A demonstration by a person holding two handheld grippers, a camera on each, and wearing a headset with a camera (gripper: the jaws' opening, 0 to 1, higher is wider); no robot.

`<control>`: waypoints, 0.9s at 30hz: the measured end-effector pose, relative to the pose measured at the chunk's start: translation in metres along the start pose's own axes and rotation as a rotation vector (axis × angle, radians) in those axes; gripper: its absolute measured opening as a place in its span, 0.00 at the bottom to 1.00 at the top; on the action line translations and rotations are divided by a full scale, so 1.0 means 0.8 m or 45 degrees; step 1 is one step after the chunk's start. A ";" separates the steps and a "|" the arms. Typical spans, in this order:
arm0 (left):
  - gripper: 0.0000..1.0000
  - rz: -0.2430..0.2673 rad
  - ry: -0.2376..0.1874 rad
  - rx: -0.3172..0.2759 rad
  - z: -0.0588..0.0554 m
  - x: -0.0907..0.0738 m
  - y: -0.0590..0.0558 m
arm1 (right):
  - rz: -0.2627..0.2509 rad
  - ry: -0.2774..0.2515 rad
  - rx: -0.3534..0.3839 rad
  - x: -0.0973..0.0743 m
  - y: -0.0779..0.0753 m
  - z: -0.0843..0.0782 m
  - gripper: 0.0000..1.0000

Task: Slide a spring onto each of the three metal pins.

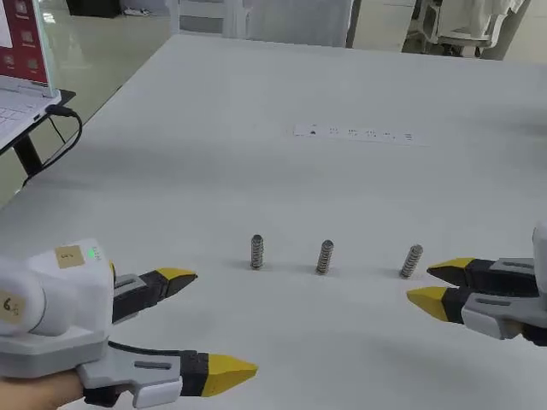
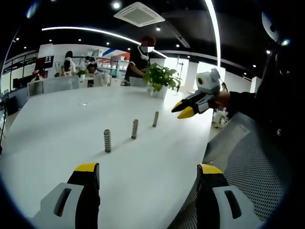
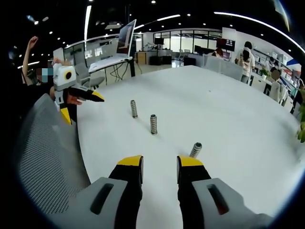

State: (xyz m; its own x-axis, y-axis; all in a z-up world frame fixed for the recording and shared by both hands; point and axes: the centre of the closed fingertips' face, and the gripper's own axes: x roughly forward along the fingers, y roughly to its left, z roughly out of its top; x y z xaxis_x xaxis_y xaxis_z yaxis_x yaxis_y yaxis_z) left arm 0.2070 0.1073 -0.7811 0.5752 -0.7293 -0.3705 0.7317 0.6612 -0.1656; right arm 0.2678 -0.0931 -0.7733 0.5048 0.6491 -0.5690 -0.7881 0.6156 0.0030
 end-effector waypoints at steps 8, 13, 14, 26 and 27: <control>0.80 0.004 0.007 -0.005 -0.002 0.000 0.001 | -0.022 -0.047 0.018 -0.019 -0.009 -0.015 0.30; 0.80 -0.002 0.010 -0.020 -0.004 0.003 0.002 | -0.035 -0.078 0.040 -0.025 -0.013 -0.020 0.34; 0.80 -0.004 0.011 -0.021 -0.004 0.004 0.002 | -0.036 -0.083 0.039 -0.025 -0.013 -0.021 0.35; 0.81 -0.005 0.002 -0.032 -0.001 0.007 0.006 | -0.010 -0.087 0.025 -0.023 -0.011 -0.037 0.58; 0.82 -0.002 0.001 -0.032 -0.001 0.007 0.006 | -0.008 -0.087 0.026 -0.023 -0.011 -0.037 0.60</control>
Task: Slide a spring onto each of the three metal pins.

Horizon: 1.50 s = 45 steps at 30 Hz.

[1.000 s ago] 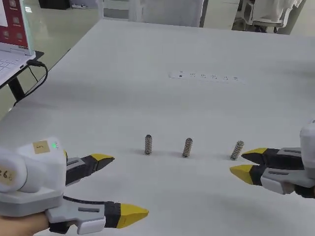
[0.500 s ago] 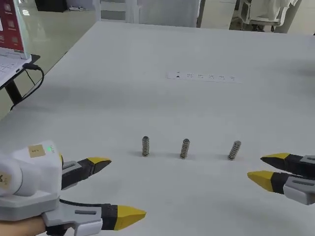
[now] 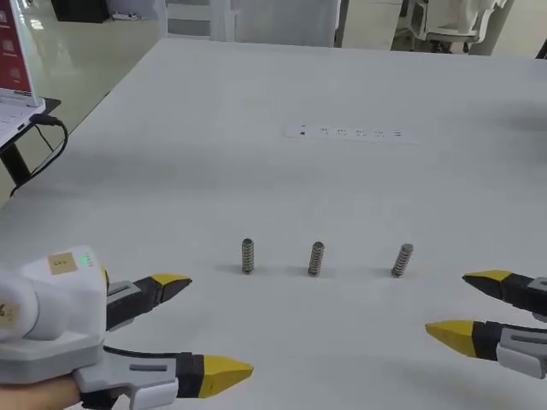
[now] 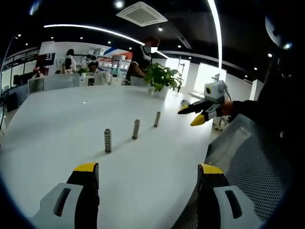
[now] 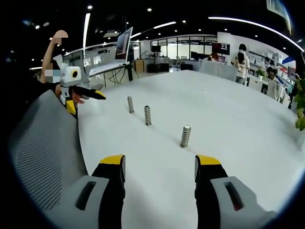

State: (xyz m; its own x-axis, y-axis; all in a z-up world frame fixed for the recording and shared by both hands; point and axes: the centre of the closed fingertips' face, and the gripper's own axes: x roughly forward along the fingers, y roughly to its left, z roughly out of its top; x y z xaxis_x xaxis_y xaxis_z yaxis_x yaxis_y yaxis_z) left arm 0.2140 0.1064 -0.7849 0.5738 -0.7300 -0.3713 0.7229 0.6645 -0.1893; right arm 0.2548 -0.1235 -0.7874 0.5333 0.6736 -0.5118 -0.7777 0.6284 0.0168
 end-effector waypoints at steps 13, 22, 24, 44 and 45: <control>0.84 0.019 -0.006 -0.006 0.001 0.000 0.003 | 0.023 -0.015 0.027 0.007 0.006 -0.007 0.82; 0.84 0.024 -0.011 -0.009 0.002 0.000 0.003 | 0.019 -0.027 0.043 0.008 0.008 -0.007 0.85; 0.85 0.025 -0.014 -0.011 0.002 0.000 0.003 | 0.017 -0.036 0.046 0.008 0.008 -0.006 0.85; 0.85 0.028 -0.018 -0.014 0.002 0.001 0.003 | 0.018 -0.039 0.046 0.009 0.009 -0.002 0.85; 0.85 0.028 -0.018 -0.013 0.002 0.001 0.003 | 0.017 -0.038 0.044 0.009 0.009 -0.002 0.85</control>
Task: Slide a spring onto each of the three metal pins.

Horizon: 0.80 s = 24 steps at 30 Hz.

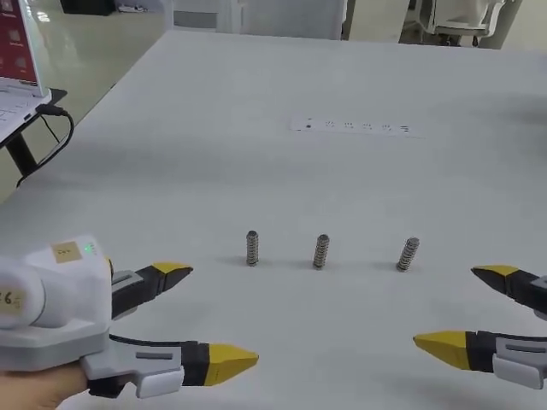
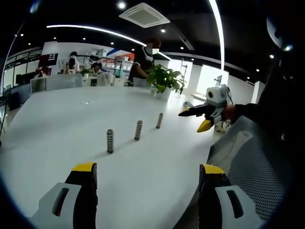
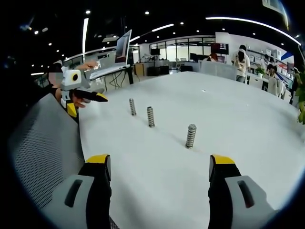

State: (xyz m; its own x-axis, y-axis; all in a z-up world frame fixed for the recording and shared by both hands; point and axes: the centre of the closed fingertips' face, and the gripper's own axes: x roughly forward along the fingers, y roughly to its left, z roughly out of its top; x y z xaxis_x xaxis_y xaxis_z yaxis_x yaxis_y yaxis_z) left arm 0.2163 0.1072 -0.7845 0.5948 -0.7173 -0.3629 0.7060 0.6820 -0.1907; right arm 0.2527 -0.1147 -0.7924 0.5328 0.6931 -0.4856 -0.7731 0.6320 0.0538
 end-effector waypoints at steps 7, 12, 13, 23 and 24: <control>0.85 -0.005 0.004 0.005 -0.001 0.000 -0.001 | 0.001 0.004 0.005 0.001 0.001 -0.001 0.85; 0.85 -0.006 0.007 0.005 -0.001 0.001 -0.001 | 0.000 0.005 0.007 0.001 0.000 -0.001 0.85; 0.85 -0.006 0.008 0.005 -0.001 0.001 -0.001 | -0.001 0.007 0.006 0.001 -0.001 -0.001 0.85; 0.85 -0.008 0.013 0.005 -0.003 0.001 -0.001 | 0.008 0.017 0.004 0.004 0.001 -0.002 0.85; 0.85 -0.007 0.013 0.006 -0.003 0.001 -0.001 | 0.007 0.017 0.003 0.004 0.001 -0.002 0.85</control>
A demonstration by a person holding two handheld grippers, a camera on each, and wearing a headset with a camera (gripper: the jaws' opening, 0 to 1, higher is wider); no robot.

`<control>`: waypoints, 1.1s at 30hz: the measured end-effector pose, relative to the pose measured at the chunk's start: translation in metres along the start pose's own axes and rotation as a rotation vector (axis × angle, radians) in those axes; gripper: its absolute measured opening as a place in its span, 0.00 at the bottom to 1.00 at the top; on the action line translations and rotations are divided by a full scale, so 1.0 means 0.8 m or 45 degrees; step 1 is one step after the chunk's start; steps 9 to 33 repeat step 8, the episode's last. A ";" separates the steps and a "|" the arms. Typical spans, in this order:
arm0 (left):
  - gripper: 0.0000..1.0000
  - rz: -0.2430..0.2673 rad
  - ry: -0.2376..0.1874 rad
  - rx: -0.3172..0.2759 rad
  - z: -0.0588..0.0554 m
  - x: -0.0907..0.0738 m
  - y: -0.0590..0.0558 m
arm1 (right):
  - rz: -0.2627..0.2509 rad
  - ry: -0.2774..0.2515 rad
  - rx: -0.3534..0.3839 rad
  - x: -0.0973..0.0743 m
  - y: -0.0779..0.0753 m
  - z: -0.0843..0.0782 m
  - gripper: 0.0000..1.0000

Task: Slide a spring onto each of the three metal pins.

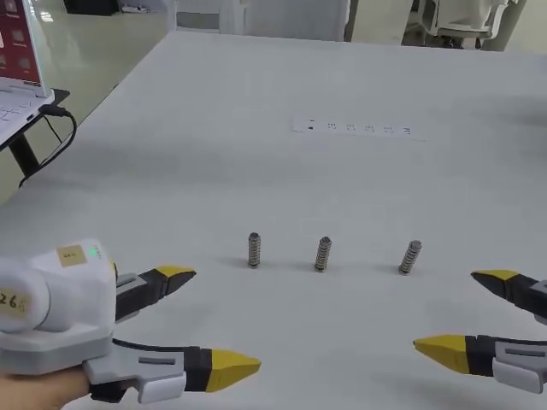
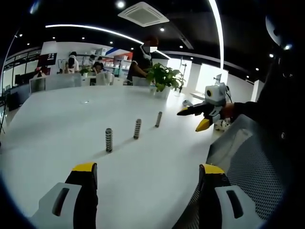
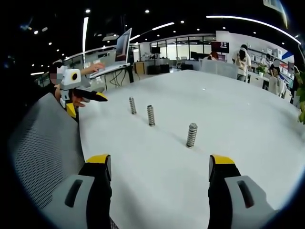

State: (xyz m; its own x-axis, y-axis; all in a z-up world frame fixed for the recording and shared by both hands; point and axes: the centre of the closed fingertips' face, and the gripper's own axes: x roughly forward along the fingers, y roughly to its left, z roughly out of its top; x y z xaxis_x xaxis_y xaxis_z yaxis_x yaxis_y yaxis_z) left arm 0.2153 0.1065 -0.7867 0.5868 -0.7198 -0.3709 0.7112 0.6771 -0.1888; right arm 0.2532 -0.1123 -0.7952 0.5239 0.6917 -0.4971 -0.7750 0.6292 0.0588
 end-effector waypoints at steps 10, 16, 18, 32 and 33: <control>0.85 -0.003 0.001 0.000 0.000 0.000 -0.001 | 0.003 0.008 -0.003 0.000 0.000 -0.001 0.85; 0.85 -0.003 0.001 0.000 0.000 0.000 -0.001 | 0.003 0.008 -0.003 0.000 0.000 -0.001 0.85; 0.85 -0.003 0.001 0.000 0.000 0.000 -0.001 | 0.003 0.008 -0.003 0.000 0.000 -0.001 0.85; 0.85 -0.003 0.001 0.000 0.000 0.000 -0.001 | 0.003 0.008 -0.003 0.000 0.000 -0.001 0.85; 0.85 -0.003 0.001 0.000 0.000 0.000 -0.001 | 0.003 0.008 -0.003 0.000 0.000 -0.001 0.85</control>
